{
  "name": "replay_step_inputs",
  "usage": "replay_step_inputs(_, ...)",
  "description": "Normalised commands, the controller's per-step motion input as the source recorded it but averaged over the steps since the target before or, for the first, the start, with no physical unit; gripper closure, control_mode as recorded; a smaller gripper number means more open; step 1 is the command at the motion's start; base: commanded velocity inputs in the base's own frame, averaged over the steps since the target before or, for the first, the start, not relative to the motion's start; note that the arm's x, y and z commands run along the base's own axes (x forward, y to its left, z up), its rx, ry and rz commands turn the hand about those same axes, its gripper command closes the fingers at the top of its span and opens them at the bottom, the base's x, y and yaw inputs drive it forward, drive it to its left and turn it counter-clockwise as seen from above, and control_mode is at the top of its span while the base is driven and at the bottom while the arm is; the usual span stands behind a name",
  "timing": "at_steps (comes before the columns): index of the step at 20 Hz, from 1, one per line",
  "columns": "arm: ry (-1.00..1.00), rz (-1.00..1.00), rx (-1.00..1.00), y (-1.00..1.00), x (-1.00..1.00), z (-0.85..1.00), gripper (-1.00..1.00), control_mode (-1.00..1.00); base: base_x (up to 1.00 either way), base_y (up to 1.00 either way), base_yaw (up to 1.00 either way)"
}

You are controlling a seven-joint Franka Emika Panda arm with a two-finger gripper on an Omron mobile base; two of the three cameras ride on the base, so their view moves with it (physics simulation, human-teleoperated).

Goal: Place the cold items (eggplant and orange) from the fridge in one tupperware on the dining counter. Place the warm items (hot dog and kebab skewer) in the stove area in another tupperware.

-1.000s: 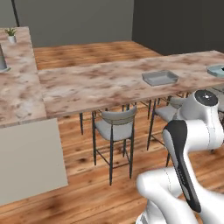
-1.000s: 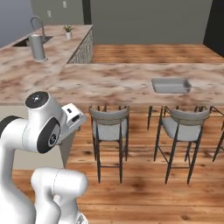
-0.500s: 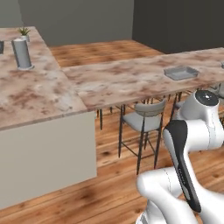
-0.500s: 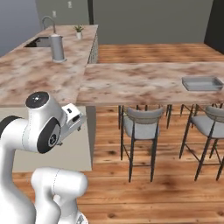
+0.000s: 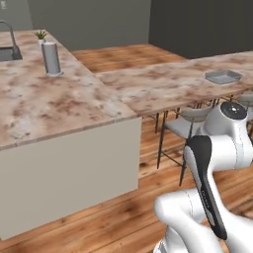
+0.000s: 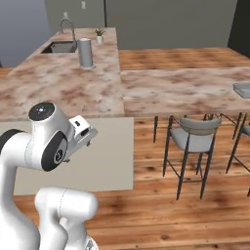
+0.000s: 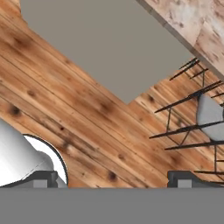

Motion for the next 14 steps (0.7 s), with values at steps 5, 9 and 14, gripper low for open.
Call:
replay_step_inputs(5, 0.00, 0.00, 0.00, 0.00, 0.00, 0.00, -1.00, 1.00, 0.07, 1.00, -0.07)
replay_step_inputs(9, 0.00, 0.00, 0.00, 0.00, 0.00, 0.00, -1.00, 1.00, 0.12, 1.00, 0.07)
replay_step_inputs(14, 0.00, 0.00, 0.00, 0.00, 0.00, 0.00, -1.00, 1.00, 0.05, 1.00, 0.25)
